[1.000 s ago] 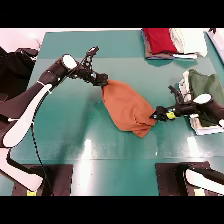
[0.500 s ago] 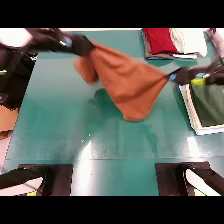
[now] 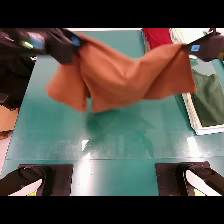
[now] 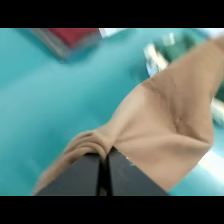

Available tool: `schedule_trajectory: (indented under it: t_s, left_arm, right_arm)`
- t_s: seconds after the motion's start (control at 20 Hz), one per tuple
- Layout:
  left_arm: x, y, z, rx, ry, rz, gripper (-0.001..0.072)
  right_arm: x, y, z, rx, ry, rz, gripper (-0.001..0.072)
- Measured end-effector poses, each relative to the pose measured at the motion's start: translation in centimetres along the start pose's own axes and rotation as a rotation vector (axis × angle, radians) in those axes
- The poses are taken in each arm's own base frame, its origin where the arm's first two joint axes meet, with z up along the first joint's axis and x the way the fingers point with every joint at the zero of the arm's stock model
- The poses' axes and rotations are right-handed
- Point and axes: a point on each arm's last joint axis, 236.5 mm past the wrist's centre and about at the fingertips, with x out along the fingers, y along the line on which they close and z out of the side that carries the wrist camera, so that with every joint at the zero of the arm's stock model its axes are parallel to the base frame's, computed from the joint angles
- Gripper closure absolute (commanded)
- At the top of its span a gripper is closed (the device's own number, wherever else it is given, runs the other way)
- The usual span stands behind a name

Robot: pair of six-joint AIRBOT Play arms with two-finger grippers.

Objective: Fold the shirts.

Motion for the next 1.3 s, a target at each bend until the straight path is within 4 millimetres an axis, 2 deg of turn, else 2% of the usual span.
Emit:
schedule_trajectory:
  t_s: [0.05, 0.1, 0.15, 0.2, 0.3, 0.4, 0.5, 0.55, 0.6, 0.65, 0.7, 0.85, 1.05, 1.2, 1.3]
  left_arm:
    - [1.9, -0.5, -2.3, -0.003, 0.073, -0.023, 0.0678]
    - [3.9, -0.8, -4.8, -0.01, 0.149, -0.045, 0.0617]
    - [5.4, -1.0, -7.1, -0.02, 0.218, -0.061, 0.0341]
    - [6.8, -1.1, -9.9, -0.032, 0.298, -0.075, 0.0269]
    - [8.4, -1.2, -14.0, -0.06, 0.417, -0.094, 0.028]
    - [8.7, -0.4, -15.7, -0.086, 0.463, -0.089, 0.028]
    - [7.9, 2.3, -16.0, -0.128, 0.462, -0.034, 0.0278]
    - [7.4, 3.9, -16.1, -0.153, 0.459, -0.005, 0.0235]
    - [6.8, 5.7, -16.3, -0.19, 0.458, 0.029, 0.015]
    - [6.3, 7.4, -16.9, -0.229, 0.462, 0.063, 0.014]
    - [5.8, 8.9, -17.7, -0.272, 0.47, 0.095, 0.014]
    - [5.7, 11.5, -21.9, -0.392, 0.512, 0.148, 0.0141]
    - [7.2, 12.7, -27.9, -0.557, 0.517, 0.188, 0.0142]
    - [8.9, 12.7, -30.7, -0.65, 0.517, 0.184, 0.0141]
    - [10.2, 11.8, -32.2, -0.683, 0.537, 0.16, 0.0141]
  right_arm:
    - [1.2, -0.6, -0.7, 0.003, 0.04, -0.015, 0.07]
    - [2.5, -1.4, -1.5, 0.008, 0.085, -0.034, 0.07]
    - [3.6, -2.2, -2.5, 0.015, 0.125, -0.049, 0.07]
    - [4.8, -2.9, -3.5, 0.027, 0.167, -0.059, 0.07]
    - [6.5, -4.1, -5.5, 0.051, 0.236, -0.076, 0.07]
    - [7.7, -4.9, -7.2, 0.071, 0.288, -0.085, 0.07]
    - [8.3, -5.5, -8.5, 0.086, 0.322, -0.092, 0.0699]
    - [8.5, -5.7, -9.0, 0.092, 0.33, -0.096, 0.07]
    - [8.7, -5.8, -9.3, 0.096, 0.334, -0.098, 0.07]
    - [8.8, -5.9, -9.5, 0.099, 0.336, -0.1, 0.0699]
    - [8.9, -6.1, -9.7, 0.102, 0.338, -0.102, 0.07]
    - [9.1, -6.0, -9.9, 0.103, 0.338, -0.102, 0.07]
    - [9.3, -6.1, -9.9, 0.106, 0.334, -0.101, 0.07]
    - [9.3, -6.1, -9.9, 0.107, 0.332, -0.101, 0.07]
    - [9.3, -6.1, -9.9, 0.107, 0.332, -0.102, 0.07]
